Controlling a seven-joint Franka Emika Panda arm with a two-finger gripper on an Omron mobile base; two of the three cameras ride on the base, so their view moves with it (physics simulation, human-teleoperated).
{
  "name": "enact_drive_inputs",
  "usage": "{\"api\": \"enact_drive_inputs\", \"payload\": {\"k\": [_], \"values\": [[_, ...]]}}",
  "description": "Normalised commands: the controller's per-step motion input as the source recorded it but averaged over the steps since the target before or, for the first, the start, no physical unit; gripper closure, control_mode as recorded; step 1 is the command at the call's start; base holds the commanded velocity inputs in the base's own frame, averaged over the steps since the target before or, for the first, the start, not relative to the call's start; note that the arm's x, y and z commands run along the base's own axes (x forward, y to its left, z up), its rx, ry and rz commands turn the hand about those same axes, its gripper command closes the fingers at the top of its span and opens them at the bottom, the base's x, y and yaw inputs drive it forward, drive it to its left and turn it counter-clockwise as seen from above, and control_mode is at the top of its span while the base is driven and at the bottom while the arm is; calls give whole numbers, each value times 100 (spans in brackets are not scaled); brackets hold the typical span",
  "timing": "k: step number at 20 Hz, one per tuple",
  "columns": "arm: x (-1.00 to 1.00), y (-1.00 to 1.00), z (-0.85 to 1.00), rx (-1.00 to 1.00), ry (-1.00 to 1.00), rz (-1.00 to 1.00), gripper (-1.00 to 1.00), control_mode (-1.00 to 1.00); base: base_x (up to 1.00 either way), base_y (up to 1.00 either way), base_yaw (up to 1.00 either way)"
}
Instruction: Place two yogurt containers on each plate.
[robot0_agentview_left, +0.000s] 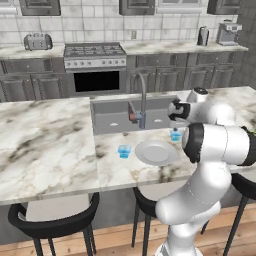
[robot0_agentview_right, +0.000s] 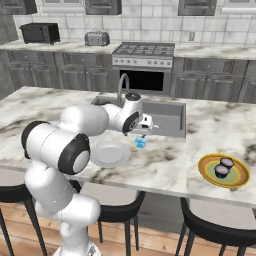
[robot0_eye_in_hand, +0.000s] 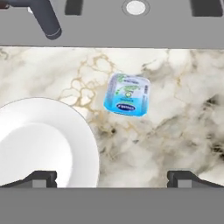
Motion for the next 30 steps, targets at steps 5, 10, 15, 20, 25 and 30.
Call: {"api": "enact_drive_inputs", "payload": {"k": [5, 10, 15, 20, 25, 30], "values": [[45, 0, -30, 0, 3, 0, -100, -100, 0, 0, 0], [35, -1, -26, 0, 3, 0, -100, -100, 0, 0, 0], [22, -7, -26, 0, 3, 0, -100, -100, 0, 0, 0], [7, -19, -23, 0, 4, -1, -100, -100, 0, 0, 0], [11, -6, -23, 0, 6, -3, -100, -100, 0, 0, 0], [21, 0, -16, 0, 4, -2, -100, -100, 0, 0, 0]]}}
